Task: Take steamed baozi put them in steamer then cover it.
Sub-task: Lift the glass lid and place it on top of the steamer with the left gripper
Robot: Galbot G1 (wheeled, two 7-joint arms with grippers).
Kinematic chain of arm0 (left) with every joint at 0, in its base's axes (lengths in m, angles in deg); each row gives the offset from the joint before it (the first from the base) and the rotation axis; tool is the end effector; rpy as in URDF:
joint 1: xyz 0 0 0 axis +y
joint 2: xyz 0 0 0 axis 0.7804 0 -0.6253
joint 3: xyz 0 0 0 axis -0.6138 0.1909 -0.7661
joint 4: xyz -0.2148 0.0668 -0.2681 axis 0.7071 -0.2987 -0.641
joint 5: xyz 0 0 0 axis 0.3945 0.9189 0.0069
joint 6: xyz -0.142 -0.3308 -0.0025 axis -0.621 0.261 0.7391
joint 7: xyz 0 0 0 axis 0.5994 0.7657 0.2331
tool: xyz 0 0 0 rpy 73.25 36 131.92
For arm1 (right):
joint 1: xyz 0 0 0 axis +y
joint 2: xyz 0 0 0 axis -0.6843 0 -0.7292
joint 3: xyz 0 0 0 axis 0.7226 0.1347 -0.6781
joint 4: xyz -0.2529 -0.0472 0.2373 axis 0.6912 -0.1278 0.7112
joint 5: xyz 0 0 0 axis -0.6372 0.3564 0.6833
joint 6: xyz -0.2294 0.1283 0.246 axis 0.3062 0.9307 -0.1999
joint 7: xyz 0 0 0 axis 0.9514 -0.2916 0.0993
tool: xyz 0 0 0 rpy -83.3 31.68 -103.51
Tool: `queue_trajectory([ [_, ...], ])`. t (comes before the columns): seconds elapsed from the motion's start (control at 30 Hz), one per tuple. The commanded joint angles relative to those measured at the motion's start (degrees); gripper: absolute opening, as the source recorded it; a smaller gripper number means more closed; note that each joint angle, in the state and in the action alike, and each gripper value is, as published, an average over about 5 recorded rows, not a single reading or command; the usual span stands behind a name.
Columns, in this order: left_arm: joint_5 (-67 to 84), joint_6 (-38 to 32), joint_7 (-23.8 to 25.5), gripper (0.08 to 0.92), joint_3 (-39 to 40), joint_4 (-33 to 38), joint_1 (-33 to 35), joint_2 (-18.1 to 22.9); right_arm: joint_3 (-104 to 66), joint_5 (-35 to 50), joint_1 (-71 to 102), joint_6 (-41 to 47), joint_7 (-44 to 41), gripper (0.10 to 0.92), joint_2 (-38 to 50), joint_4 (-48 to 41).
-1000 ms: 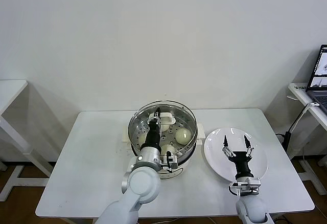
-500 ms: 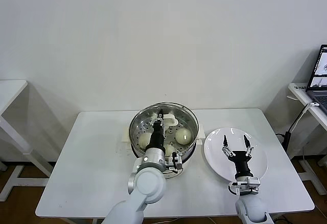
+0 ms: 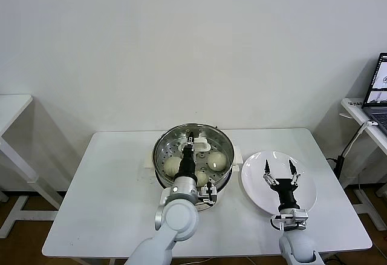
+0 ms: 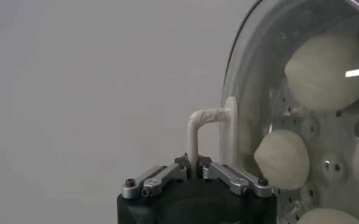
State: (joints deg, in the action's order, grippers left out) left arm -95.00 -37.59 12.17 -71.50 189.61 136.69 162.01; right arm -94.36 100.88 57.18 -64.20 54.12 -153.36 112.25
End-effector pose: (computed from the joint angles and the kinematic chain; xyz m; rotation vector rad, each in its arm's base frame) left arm 0.3043 -0.1729 -0.2641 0.1193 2.2332 2.1458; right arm 0.2836 -0.1088 -0.4346 0.1303 3.0152 -0.1144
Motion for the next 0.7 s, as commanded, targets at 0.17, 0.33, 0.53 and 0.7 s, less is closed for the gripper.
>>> queue_trajectory([
  [0.17, -1.87, -0.47, 0.23, 0.189, -0.29, -1.04, 0.02, 0.01, 0.05, 0.0, -0.15, -0.16, -0.06, 0.823, -0.14, -0.23],
  [0.33, -2.07, -0.65, 0.49, 0.189, -0.47, -1.15, 0.03, 0.12, 0.02, 0.0, -0.2, -0.24, -0.08, 0.823, -0.23, -0.32],
  [0.53, -2.61, -1.36, 1.5, 0.189, -1.06, -1.14, 0.32, 0.55, -0.02, 0.02, -0.13, -0.23, -0.07, 0.823, -0.17, -0.25],
  [0.7, -2.77, -1.53, 1.94, 0.205, -1.27, -0.18, 0.78, 0.64, -0.01, 0.05, -0.12, -0.22, -0.08, 0.823, -0.16, -0.25],
])
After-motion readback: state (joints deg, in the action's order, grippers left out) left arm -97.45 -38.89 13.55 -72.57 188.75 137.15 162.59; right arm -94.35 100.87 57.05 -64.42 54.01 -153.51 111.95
